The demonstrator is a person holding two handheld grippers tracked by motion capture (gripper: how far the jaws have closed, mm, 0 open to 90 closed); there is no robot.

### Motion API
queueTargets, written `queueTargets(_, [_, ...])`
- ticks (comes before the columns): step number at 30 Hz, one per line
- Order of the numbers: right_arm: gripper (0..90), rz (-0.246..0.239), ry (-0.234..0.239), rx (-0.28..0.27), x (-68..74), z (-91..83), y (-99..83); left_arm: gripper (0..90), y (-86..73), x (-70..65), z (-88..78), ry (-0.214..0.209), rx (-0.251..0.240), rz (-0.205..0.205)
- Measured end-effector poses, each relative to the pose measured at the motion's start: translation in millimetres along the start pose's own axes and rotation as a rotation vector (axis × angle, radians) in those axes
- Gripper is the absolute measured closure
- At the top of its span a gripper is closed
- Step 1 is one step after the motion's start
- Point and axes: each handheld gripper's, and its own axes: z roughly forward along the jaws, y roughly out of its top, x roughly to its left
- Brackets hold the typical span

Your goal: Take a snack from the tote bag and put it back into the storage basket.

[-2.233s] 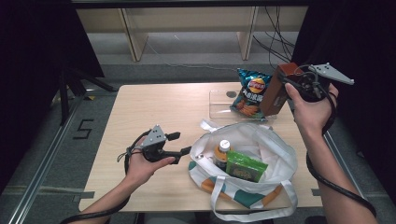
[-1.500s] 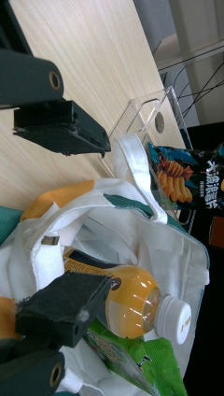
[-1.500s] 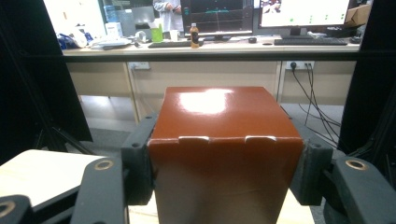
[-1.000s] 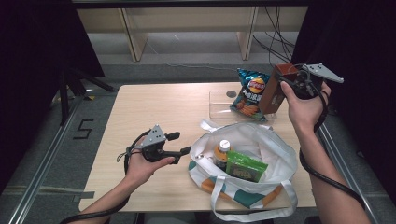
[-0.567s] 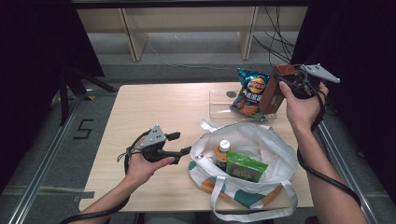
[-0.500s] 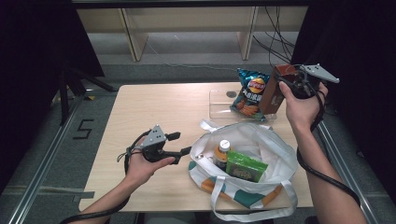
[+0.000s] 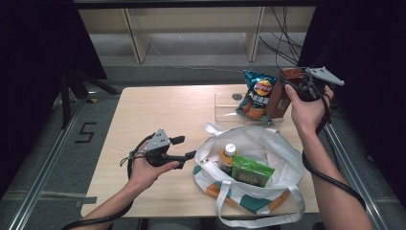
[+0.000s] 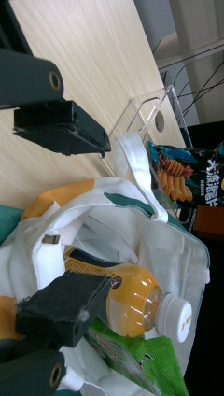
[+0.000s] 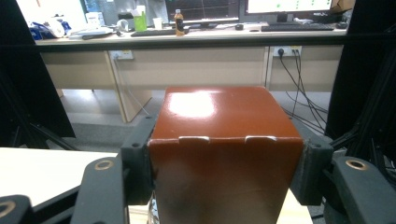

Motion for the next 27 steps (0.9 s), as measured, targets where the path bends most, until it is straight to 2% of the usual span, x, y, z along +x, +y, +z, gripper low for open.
queueTargets(2, [39.2, 0.02, -0.003, 0.001, 1.8, 1.3, -0.8, 29.5, 0.1, 0.0, 0.0, 0.0, 0.0, 0.0])
queueTargets(3, [39.3, -0.007, -0.005, -0.004, -0.1, 2.4, -1.4, 29.5, 0.0, -0.1, 0.1, -0.001, 0.0, 0.0])
queueTargets(4, [39.2, 0.024, -0.008, 0.005, 2.1, 2.5, -1.6, 29.5, 0.1, -0.4, -0.3, 0.006, 0.008, 0.002])
queueTargets(5, [39.2, 0.001, -0.006, 0.003, 0.5, 4.6, -2.6, 29.5, -0.1, -0.4, -0.1, 0.004, 0.007, 0.003])
queueTargets(8, [39.2, 0.009, -0.007, 0.006, 1.5, 5.7, -3.8, 29.5, 0.0, -0.6, -0.2, 0.003, 0.007, 0.003])
queueTargets(9, [39.3, -0.002, -0.005, 0.009, 1.0, 6.1, -3.9, 29.5, 0.2, -0.8, -0.3, 0.004, 0.006, 0.001])
queueTargets(11, [39.2, 0.019, -0.01, 0.014, 2.5, 6.9, -4.8, 29.5, -0.1, -0.6, 0.1, -0.003, 0.0, 0.0])
queueTargets(20, [39.3, 0.009, -0.023, 0.023, 1.3, 10.6, -9.0, 29.5, 0.1, -0.9, -0.6, 0.004, 0.006, 0.001])
queueTargets(23, [39.3, 0.031, -0.027, 0.021, 2.5, 11.9, -10.1, 29.5, -0.2, -0.6, 0.1, -0.003, 0.0, 0.001])
queueTargets(24, [39.2, 0.019, -0.026, 0.018, 1.5, 12.5, -10.4, 29.5, -0.2, -0.6, 0.2, -0.004, 0.0, 0.002])
queueTargets(26, [39.2, 0.026, -0.029, 0.02, 2.1, 13.1, -11.0, 29.5, -0.3, -1.2, 0.1, 0.001, 0.007, 0.003])
queueTargets(27, [39.3, 0.011, -0.027, 0.017, 1.0, 13.9, -11.2, 29.5, -0.5, -1.4, 0.3, 0.0, 0.008, 0.001])
